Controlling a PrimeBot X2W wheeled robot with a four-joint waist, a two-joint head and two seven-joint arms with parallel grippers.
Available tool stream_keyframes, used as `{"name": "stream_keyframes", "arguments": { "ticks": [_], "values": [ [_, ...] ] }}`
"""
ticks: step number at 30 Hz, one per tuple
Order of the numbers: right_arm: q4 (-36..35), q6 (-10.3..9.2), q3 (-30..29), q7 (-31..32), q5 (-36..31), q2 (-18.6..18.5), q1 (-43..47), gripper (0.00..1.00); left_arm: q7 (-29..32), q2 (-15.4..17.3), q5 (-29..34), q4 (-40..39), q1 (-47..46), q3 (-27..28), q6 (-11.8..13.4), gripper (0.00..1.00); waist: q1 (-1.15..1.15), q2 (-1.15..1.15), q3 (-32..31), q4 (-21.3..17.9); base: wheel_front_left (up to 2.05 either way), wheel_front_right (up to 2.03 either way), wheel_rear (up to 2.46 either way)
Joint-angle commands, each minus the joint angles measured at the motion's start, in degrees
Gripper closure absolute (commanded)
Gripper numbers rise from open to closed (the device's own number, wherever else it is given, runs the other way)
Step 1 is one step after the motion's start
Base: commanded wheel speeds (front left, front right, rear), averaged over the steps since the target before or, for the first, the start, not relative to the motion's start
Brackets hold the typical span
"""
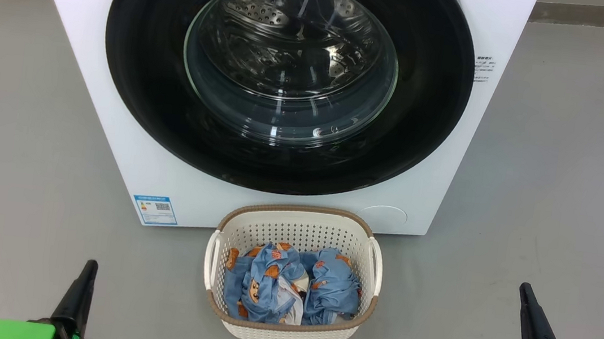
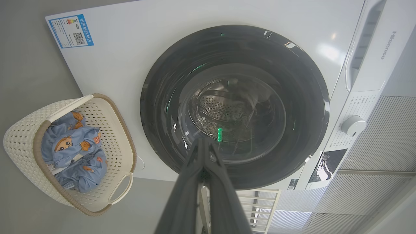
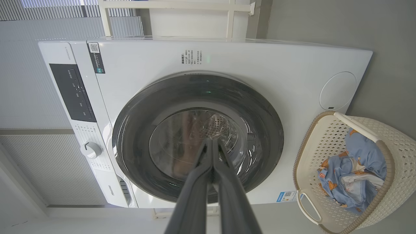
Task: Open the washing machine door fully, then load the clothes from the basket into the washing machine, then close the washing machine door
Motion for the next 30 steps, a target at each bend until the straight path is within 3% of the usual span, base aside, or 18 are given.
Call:
{"name": "stream_keyframes", "arguments": {
  "ticks": [1, 21, 22, 23, 30],
  "values": [
    [-1.4, 0.10, 1.3, 0.5, -0.3, -0.2, -2.6, 1.00, 0.3, 0.7, 0.9, -1.1, -2.5, 2.0, -0.2, 1.00, 0.00, 0.00, 0.0, 0.0, 0.00, 0.00, 0.00],
    [-1.4, 0.10, 1.3, 0.5, -0.3, -0.2, -2.6, 1.00, 0.4, 0.7, 0.9, -1.1, -2.5, 2.0, -0.2, 1.00, 0.00, 0.00, 0.0, 0.0, 0.00, 0.00, 0.00],
    [0.0, 0.00, 0.0, 0.1, 0.0, 0.0, 0.0, 1.00, 0.0, 0.0, 0.1, 0.0, 0.0, 0.0, 0.0, 1.00, 0.00, 0.00, 0.0, 0.0, 0.00, 0.00, 0.00],
    [0.4, 0.00, 0.0, 0.0, 0.0, 0.1, 0.2, 0.00, 0.0, -0.1, 0.0, 0.4, 0.2, -0.1, 0.0, 0.00, 0.00, 0.00, 0.0, 0.0, 0.00, 0.00, 0.00],
    [1.8, 0.00, 0.7, -0.8, -0.4, 0.4, 0.9, 0.00, -0.8, -0.6, 0.5, 0.9, 1.4, -0.5, 0.0, 0.00, 0.08, 0.00, 0.0, 0.1, 0.00, 0.00, 0.00]
  ]
}}
